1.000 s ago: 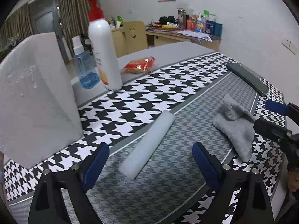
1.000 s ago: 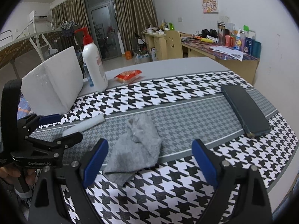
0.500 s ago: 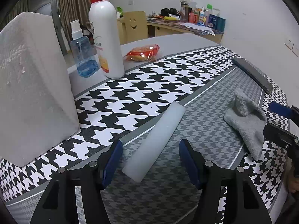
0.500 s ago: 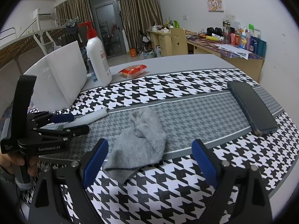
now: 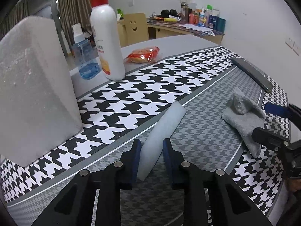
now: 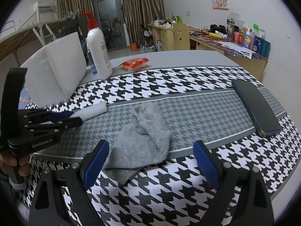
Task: Organize soft objects
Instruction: 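Grasp the white sponge stick with the left tool while the right tool grasps the grey sock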
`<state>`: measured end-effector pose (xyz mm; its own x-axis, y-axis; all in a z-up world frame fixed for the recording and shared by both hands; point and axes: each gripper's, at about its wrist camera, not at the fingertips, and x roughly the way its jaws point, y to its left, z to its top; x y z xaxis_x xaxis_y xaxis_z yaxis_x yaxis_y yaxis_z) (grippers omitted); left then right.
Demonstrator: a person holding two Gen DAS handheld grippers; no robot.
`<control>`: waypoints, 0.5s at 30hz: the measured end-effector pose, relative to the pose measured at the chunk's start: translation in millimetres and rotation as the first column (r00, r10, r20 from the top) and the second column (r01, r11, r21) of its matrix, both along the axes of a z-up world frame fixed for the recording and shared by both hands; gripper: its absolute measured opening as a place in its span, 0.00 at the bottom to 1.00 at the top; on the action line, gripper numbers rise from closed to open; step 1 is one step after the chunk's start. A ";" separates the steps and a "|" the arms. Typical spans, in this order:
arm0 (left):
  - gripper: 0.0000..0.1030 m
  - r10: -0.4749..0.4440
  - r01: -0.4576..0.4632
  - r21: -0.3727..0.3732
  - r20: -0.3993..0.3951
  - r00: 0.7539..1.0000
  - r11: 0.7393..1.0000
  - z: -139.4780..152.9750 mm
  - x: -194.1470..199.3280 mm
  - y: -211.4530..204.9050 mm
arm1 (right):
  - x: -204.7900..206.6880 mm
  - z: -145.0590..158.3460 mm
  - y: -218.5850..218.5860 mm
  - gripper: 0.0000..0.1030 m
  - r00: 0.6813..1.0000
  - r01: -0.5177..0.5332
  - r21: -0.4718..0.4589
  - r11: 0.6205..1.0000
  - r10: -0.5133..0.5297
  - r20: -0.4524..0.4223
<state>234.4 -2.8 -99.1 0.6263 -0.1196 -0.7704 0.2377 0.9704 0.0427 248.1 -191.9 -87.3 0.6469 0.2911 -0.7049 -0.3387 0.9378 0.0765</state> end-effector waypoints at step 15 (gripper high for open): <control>0.09 -0.040 0.044 -0.072 0.052 0.998 0.996 14.2 -24.8 -7.5 | 1.2 -9.6 11.4 0.31 0.999 -0.019 -0.059 0.998 0.016 -0.052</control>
<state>209.5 -10.3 -84.9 0.6574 -0.2012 -0.7262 0.2777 0.9606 -0.0148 249.3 -180.5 -96.9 0.6046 0.2584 -0.7535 -0.3520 0.9352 0.0382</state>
